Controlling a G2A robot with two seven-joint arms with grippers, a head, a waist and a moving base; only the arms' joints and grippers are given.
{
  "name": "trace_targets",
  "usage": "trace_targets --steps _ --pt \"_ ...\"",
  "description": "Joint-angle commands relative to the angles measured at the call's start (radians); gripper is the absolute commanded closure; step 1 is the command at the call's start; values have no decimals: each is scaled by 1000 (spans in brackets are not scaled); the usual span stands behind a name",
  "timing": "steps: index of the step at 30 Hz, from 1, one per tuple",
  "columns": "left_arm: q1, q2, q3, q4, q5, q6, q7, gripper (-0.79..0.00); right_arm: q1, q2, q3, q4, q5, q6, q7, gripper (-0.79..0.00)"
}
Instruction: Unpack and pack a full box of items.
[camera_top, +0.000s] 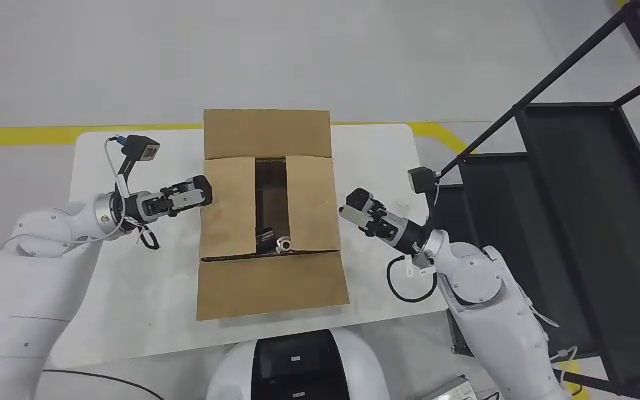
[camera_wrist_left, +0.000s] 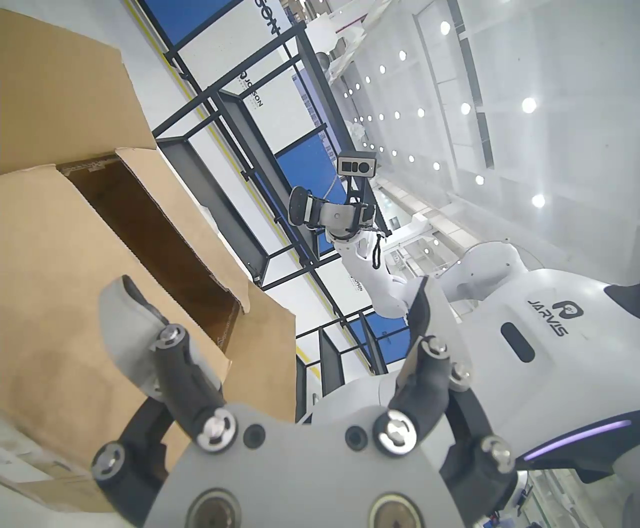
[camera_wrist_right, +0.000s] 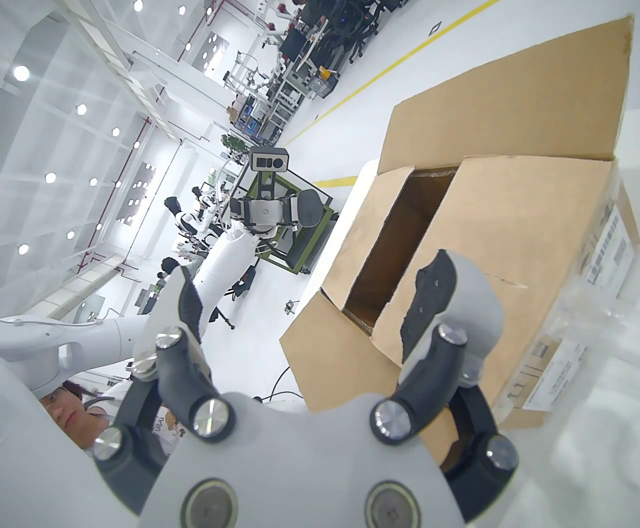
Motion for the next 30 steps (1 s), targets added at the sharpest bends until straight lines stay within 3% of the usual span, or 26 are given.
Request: trace_targets --steps 1,10,13,20,25,30 --pt "0 0 0 0 0 0 0 -785 0 0 0 0 0 0 0 -785" --pt "0 0 0 0 0 0 0 -785 0 0 0 0 0 0 0 -785" --pt "0 0 0 0 0 0 0 -785 -11 4 3 5 97 85 78 -785" --pt "0 0 0 0 0 0 0 -785 -199 31 143 -94 300 188 299 -785" --pt "0 0 0 0 0 0 0 -785 -328 37 206 -83 331 188 303 -785" --pt "0 0 0 0 0 0 0 -785 -319 33 122 28 307 164 283 -785"
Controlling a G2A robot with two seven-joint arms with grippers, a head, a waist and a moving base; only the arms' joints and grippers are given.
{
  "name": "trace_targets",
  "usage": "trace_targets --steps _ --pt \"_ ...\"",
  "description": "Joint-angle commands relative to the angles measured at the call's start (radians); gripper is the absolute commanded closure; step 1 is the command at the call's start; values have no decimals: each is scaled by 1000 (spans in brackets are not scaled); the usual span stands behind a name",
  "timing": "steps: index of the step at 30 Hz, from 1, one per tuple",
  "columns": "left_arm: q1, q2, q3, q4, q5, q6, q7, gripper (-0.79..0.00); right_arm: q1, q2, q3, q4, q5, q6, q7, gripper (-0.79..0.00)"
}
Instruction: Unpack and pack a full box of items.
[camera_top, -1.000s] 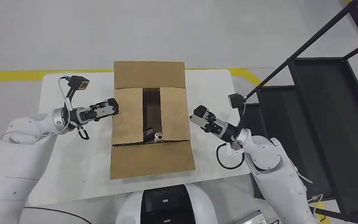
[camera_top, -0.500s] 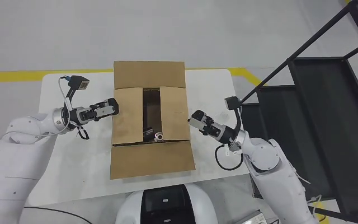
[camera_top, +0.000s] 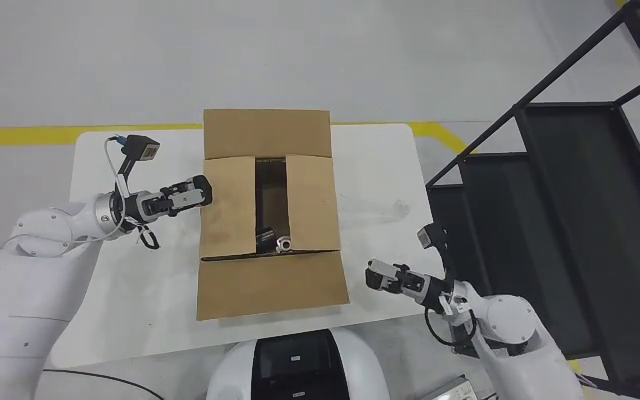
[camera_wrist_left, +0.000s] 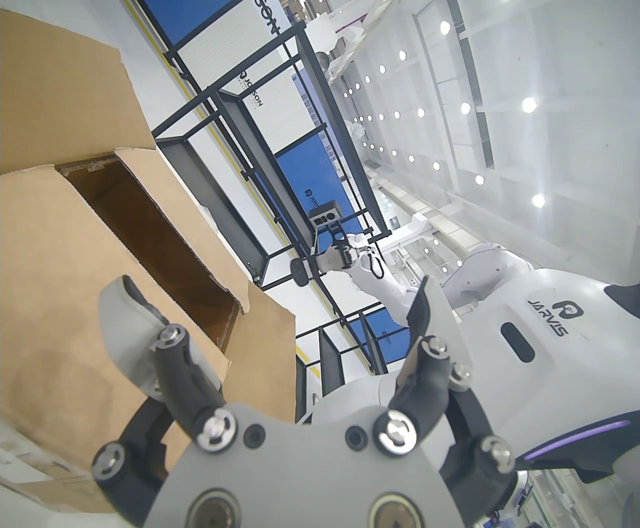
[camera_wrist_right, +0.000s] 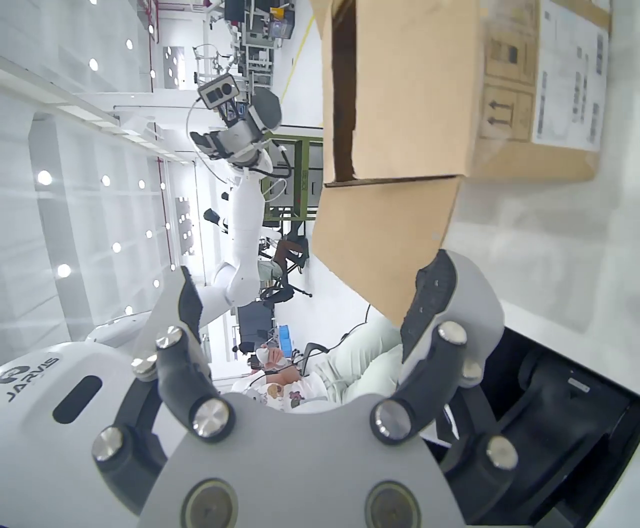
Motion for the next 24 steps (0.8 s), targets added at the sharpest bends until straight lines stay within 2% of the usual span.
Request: trace_targets --steps 1,6,9,12,18,24 --pt "0 0 0 0 0 0 0 -785 24 -3 -44 53 -13 -1 -11 -785" --pt "0 0 0 0 0 0 0 -785 103 -11 -144 173 -21 2 -27 -785" --pt "0 0 0 0 0 0 0 -785 136 -15 -205 198 4 17 15 -785" --pt "0 0 0 0 0 0 0 -785 159 -16 -250 187 74 37 109 -785" --pt "0 0 0 0 0 0 0 -785 209 -20 -268 165 350 21 226 -785" --pt "0 0 0 0 0 0 0 -785 309 -29 -276 206 434 2 176 -785"
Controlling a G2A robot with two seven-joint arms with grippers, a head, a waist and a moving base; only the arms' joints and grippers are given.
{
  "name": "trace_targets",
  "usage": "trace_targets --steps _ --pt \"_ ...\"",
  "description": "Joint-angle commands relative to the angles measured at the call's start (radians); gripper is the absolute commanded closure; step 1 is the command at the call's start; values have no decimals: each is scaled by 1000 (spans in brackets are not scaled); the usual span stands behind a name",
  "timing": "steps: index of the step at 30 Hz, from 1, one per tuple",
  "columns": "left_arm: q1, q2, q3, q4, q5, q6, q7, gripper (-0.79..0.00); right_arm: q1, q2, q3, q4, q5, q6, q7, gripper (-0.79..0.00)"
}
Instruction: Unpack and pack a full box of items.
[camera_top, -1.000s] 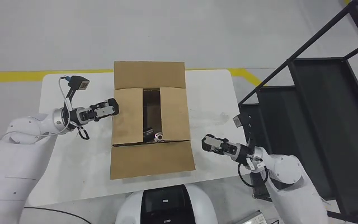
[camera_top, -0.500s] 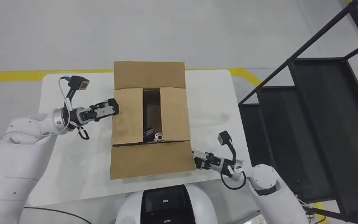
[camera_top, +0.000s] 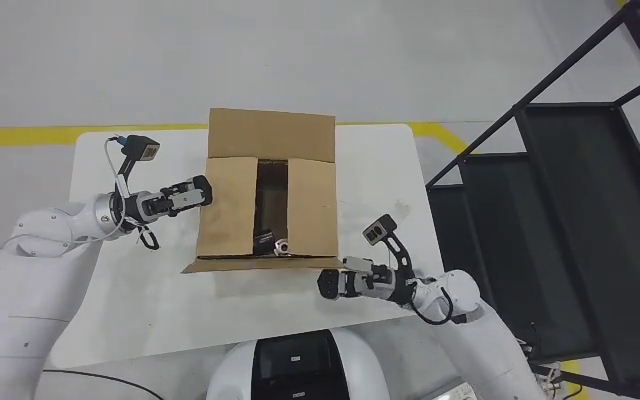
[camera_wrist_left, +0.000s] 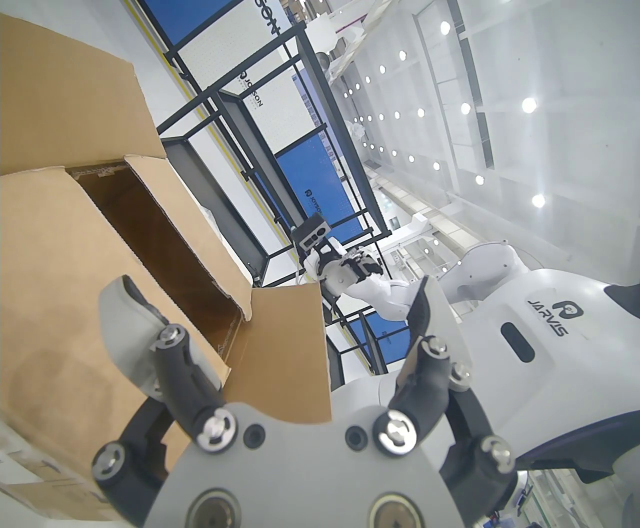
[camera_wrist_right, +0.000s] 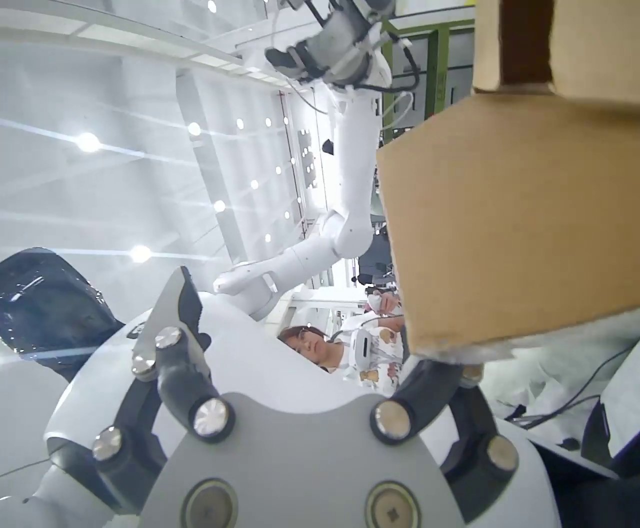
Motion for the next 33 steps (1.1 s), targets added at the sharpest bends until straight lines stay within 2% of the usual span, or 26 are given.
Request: trace_targets --steps 1,6,9,13,16,21,25,28,33 --pt "0 0 0 0 0 0 0 -785 36 -5 -15 22 25 1 -29 -785" --pt "0 0 0 0 0 0 0 -785 129 -20 -49 118 31 -23 -150 -785" --pt "0 0 0 0 0 0 0 -785 162 -27 -71 163 11 12 -251 -785" --pt "41 -2 -3 -82 -42 -29 29 -785 189 -33 -94 194 -32 35 -326 -785" --pt "39 -2 29 -106 -51 29 -29 -785 199 -36 -104 207 -46 31 -345 -785" --pt "-23 -18 123 -49 27 79 -78 -785 210 -37 -100 218 -52 22 -357 -785" --pt "-73 -32 169 24 156 84 -28 -785 231 -37 -79 218 -48 24 -389 -785" --pt "-80 -37 184 44 208 100 9 -785 259 -38 -64 222 -40 24 -401 -785" --pt "-77 -36 174 59 204 116 6 -785 350 -40 -37 282 -58 9 -416 -785"
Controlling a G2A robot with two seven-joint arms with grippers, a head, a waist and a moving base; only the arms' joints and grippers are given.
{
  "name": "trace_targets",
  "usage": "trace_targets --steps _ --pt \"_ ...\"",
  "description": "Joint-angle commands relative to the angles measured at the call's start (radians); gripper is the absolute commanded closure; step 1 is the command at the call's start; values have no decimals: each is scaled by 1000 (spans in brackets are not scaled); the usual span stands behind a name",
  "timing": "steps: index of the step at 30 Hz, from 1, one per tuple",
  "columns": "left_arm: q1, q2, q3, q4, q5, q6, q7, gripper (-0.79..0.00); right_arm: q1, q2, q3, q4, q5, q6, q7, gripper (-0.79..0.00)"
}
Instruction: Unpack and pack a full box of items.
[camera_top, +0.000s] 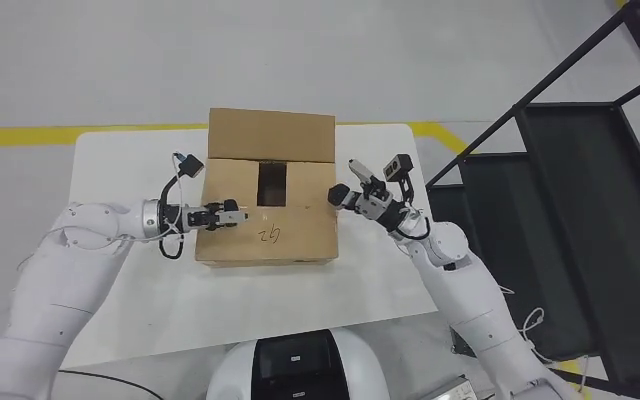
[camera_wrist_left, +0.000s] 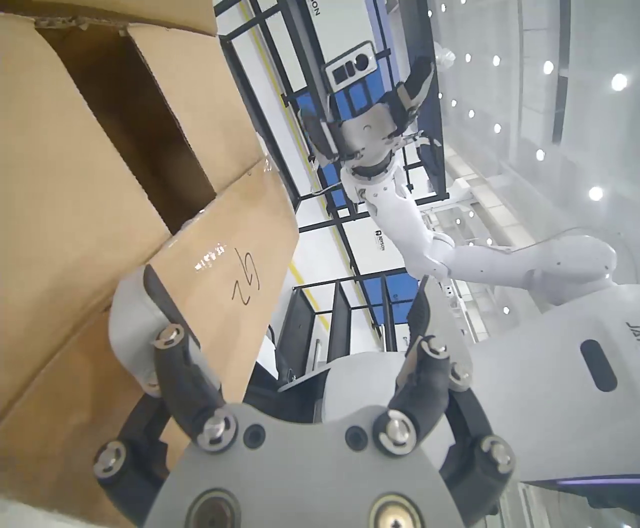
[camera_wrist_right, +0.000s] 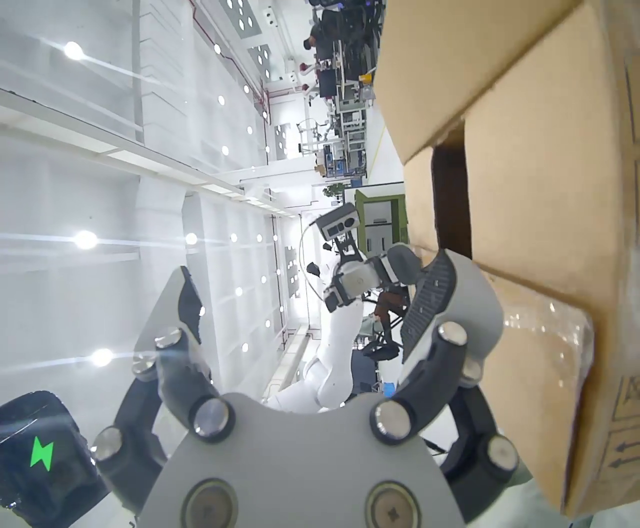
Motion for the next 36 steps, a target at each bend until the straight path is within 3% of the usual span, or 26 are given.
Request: trace_targets --steps 1,9,21,29,36 --pt "2 1 -6 0 -5 2 -8 -785 46 -1 5 40 -14 -9 -3 -785" --pt "9 10 -40 -31 -5 21 -32 -785 269 -22 -40 332 -71 -31 -21 -785" --pt "16 27 -104 -73 -44 37 -106 -785 506 -83 -170 685 -128 -57 -61 -785" --pt "-1 32 -110 -57 -10 72 -135 -785 604 -151 -249 834 -40 -68 -35 -785" --pt "-25 25 -83 -30 -8 78 -144 -785 637 -173 -238 901 19 -198 29 -785"
